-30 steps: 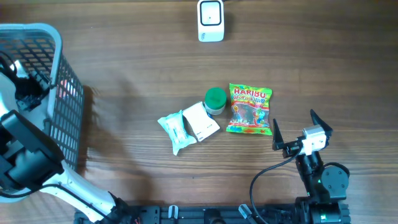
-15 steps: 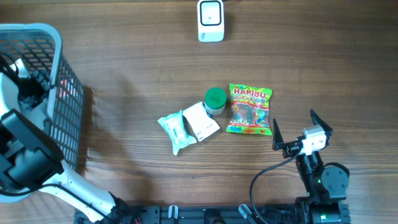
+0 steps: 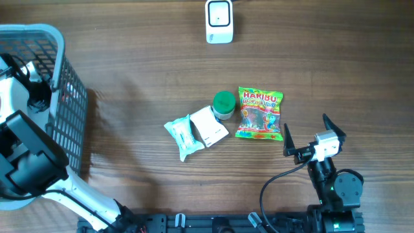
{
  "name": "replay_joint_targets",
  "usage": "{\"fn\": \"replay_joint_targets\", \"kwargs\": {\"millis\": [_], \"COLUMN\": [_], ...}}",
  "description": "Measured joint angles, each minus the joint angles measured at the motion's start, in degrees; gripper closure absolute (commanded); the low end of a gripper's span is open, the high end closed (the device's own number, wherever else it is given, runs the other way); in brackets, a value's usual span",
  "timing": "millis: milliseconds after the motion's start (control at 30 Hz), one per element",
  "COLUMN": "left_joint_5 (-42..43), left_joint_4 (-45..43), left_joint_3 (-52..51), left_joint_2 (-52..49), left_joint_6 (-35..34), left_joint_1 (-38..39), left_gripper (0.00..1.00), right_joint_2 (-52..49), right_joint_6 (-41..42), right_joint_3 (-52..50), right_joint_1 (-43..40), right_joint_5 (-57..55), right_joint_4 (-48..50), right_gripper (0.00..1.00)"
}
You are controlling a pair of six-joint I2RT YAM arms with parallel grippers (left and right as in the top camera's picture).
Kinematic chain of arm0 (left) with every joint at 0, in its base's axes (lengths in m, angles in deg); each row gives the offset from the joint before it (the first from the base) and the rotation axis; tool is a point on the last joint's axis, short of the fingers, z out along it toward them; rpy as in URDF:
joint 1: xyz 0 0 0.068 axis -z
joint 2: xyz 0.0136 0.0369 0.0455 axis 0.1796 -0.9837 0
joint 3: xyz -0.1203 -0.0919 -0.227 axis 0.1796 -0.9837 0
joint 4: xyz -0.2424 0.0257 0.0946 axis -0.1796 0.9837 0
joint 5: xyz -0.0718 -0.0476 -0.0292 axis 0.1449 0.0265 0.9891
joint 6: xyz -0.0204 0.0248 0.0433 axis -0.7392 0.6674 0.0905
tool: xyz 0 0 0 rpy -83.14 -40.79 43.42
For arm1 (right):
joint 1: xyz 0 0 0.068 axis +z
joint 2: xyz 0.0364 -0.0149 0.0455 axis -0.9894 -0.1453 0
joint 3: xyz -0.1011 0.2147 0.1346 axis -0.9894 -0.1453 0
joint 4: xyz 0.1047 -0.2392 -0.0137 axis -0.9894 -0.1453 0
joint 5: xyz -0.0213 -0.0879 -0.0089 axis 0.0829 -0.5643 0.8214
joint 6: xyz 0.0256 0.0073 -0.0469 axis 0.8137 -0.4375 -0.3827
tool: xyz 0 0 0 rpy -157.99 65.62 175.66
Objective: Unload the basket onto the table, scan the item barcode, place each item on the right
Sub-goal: 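Lift the Kleenex pack out of the basket with the left gripper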
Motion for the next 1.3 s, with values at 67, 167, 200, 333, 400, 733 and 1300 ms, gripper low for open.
{"fn": "replay_joint_targets", "kwargs": {"millis": [67, 167, 200, 333, 400, 733, 1300], "left_joint_5": [-0.3, -1.0, -1.7, -5.1, -6.6, -8.7, 1.1], "left_joint_4": [0.0, 0.4, 1.0, 4.0, 5.4, 20.1, 29.5], "left_joint_3": [0.0, 0.0, 0.0, -0.4, -0.4, -0.4, -5.6], "left_joint_2": [0.1, 0.5, 1.0, 7.2, 12.9, 43.9, 52.5], "left_joint_6": [0.0, -0.1, -0.3, -3.2, -6.1, -37.0, -43.4], "left_joint_1": [0.0, 0.1, 0.1, 0.1, 0.1, 0.1, 29.0], "left_gripper": [0.96, 0.96, 0.96, 0.96, 0.96, 0.96, 0.96], "right_joint_2": [0.0, 0.0, 0.0, 0.0, 0.0, 0.0, 0.0], "right_joint_6": [0.0, 0.0, 0.0, 0.0, 0.0, 0.0, 0.0], "right_joint_3": [0.0, 0.0, 0.0, 0.0, 0.0, 0.0, 0.0], "right_joint_1": [0.0, 0.0, 0.0, 0.0, 0.0, 0.0, 0.0], "right_joint_5": [0.0, 0.0, 0.0, 0.0, 0.0, 0.0, 0.0], "right_joint_4": [0.0, 0.0, 0.0, 0.0, 0.0, 0.0, 0.0], "right_gripper": [0.0, 0.0, 0.0, 0.0, 0.0, 0.0, 0.0]}}
